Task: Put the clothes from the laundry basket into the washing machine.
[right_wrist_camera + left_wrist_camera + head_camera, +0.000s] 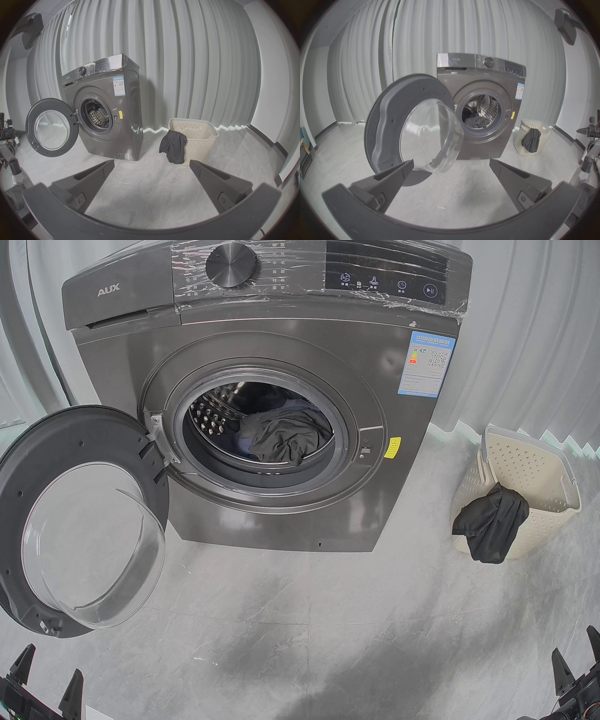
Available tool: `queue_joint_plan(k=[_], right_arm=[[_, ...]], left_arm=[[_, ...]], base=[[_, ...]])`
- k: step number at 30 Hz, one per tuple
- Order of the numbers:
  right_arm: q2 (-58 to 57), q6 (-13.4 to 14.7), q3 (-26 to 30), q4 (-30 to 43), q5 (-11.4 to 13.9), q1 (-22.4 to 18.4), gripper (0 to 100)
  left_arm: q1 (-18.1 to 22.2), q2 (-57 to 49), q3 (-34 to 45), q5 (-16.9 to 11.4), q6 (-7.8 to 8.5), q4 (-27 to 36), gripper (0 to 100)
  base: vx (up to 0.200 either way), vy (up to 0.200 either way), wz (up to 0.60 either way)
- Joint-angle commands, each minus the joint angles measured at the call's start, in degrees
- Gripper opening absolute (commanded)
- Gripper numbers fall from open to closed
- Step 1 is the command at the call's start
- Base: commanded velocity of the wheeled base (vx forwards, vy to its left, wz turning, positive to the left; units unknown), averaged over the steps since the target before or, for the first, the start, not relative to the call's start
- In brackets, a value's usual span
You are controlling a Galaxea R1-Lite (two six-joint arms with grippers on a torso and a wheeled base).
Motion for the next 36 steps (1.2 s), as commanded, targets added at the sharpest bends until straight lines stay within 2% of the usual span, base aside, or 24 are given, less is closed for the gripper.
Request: queue_joint_plan(k=[1,10,36], right_arm=[[-0.8,0.1,0.4,-0.1,0.2,0.1,100],[-0.6,0.1,0.7,-0.9,0.0,0.0,100],[-0.8,-0.1,0.8,-1.3,0.1,0.0,100]], left_arm=[[0.4,-1.9,0.8,-0.1,-0.17,-0.2,100],[0.4,-1.9,0.9,0.0,-0.52,-0.2,100],[0.4,-1.9,0.9,0.0,-0.26,-0.2,100]], base=[[0.0,0.0,0.0],[0.0,-0.178,0.0],[0.0,-0.2,0.0]])
